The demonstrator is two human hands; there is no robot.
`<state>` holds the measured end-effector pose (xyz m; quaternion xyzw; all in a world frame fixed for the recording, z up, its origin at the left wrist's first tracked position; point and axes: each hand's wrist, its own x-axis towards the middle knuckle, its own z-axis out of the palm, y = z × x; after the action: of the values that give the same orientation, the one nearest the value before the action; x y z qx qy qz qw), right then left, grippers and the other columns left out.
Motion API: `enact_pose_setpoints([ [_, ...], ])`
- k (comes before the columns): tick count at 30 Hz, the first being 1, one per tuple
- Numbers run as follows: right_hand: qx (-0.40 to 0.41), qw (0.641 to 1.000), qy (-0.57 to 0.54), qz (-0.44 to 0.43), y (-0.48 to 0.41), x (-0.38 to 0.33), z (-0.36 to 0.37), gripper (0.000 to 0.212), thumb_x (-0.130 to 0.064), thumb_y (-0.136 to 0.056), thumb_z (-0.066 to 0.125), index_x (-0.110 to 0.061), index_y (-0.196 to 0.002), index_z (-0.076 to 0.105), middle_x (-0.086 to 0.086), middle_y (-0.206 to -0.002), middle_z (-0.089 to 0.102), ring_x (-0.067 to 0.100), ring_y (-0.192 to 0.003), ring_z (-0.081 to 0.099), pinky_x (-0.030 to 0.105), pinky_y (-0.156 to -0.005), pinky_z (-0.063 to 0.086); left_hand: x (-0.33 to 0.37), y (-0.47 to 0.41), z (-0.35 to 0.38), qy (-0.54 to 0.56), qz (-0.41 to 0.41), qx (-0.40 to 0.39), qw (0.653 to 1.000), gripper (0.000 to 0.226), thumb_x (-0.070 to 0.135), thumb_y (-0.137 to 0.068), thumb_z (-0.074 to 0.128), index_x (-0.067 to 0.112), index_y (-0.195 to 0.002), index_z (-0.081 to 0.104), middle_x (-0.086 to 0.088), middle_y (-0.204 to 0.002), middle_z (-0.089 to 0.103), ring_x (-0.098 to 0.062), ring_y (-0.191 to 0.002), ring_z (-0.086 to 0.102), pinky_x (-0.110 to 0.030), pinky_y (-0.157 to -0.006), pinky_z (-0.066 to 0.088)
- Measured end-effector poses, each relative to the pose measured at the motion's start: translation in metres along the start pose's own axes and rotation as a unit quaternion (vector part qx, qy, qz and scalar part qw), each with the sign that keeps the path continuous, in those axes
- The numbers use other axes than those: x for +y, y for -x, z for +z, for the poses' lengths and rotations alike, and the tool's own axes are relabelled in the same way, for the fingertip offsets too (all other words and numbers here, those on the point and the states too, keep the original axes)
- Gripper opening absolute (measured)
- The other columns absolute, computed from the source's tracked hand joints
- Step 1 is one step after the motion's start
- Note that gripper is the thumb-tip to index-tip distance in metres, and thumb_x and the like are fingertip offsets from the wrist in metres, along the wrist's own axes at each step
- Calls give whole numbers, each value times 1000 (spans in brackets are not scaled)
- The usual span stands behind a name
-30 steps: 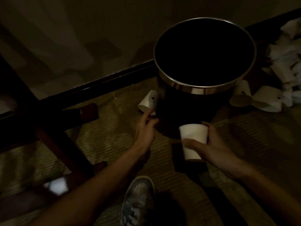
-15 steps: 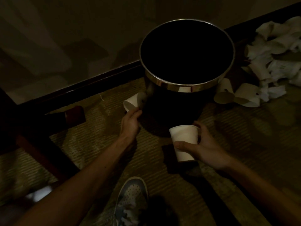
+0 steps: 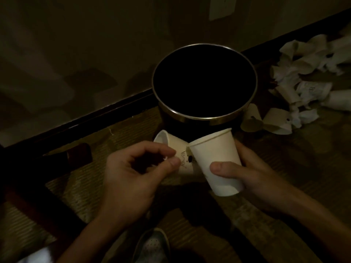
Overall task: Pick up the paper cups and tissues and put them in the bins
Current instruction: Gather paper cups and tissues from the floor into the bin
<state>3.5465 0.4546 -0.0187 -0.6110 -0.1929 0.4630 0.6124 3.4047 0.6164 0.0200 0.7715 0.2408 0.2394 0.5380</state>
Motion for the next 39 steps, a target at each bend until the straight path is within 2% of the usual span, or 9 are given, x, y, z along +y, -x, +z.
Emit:
enact_pose_setpoints([
  [5, 58, 991, -68, -95, 5, -51, -25, 63, -33, -44, 87, -32, -104, 70, 3, -89, 75, 20, -73, 73, 27, -53, 55, 50, -48, 5, -121, 193, -7, 974, 15, 24, -81, 72, 31, -93, 68, 18, -93, 67, 3, -89, 65, -5, -68, 50],
  [11, 181, 978, -58, -81, 4, -68, -44, 78, -39, -52, 78, -22, -125, 53, 9, -87, 71, 22, -64, 70, 30, -49, 53, 35, -141, 36, -251, 138, -148, 947, 22, 23, -86, 69, 43, -89, 60, 27, -88, 56, 22, -84, 53, 0, -63, 44],
  [15, 210, 976, -37, -47, 6, -61, -46, 81, -45, -46, 77, -27, -119, 48, 15, -98, 68, 24, -64, 71, 31, -49, 53, 6, -164, 44, -313, 112, -289, 898, 14, 22, -89, 68, 35, -95, 66, 17, -97, 65, 10, -86, 59, -10, -69, 43],
  [21, 209, 977, -7, -31, 6, -58, -54, 70, -49, -50, 87, -34, -106, 48, 14, -105, 66, 26, -70, 72, 35, -52, 56, 21, -159, 40, -283, 105, -343, 889, 12, 32, -94, 58, 42, -96, 64, 20, -97, 67, 7, -90, 63, -12, -68, 51],
  [24, 217, 974, 45, -43, -2, -71, -57, 50, -53, -55, 68, -42, -100, 46, 9, -115, 57, 35, -97, 63, 58, -82, 54, 50, -152, 37, -152, 138, -303, 931, 20, 45, -90, 52, 38, -104, 65, 17, -99, 70, 5, -94, 64, -17, -76, 53],
  [27, 203, 971, 101, -76, -15, -98, -52, 40, -49, -56, 56, -45, -95, 45, -4, -109, 53, 27, -101, 57, 55, -86, 50, 79, -150, 37, -69, 173, -307, 933, 24, 46, -90, 51, 34, -102, 67, 16, -97, 72, 2, -90, 67, -12, -75, 52],
  [31, 180, 948, 233, -116, -41, -132, -53, 33, -51, -65, 57, -47, -94, 43, -11, -102, 57, 9, -89, 61, 39, -74, 52, 87, -165, 35, -109, 216, -267, 933, 10, 31, -93, 59, 35, -94, 68, 25, -88, 69, 9, -87, 64, -6, -69, 47],
  [35, 125, 914, 366, -122, -70, -143, -60, 35, -44, -81, 69, -40, -107, 46, -12, -112, 60, 6, -100, 62, 40, -87, 55, 75, -193, 23, -204, 208, -259, 921, 11, 31, -91, 62, 40, -96, 66, 26, -91, 66, 16, -90, 59, -3, -68, 47],
  [39, 102, 818, 561, -74, -94, -128, -54, 44, -45, -80, 72, -22, -114, 55, -4, -106, 64, 13, -97, 61, 42, -84, 55, 48, -214, 31, -320, 134, -352, 869, 11, 30, -90, 64, 41, -92, 63, 22, -91, 63, 10, -87, 60, -13, -70, 44],
])
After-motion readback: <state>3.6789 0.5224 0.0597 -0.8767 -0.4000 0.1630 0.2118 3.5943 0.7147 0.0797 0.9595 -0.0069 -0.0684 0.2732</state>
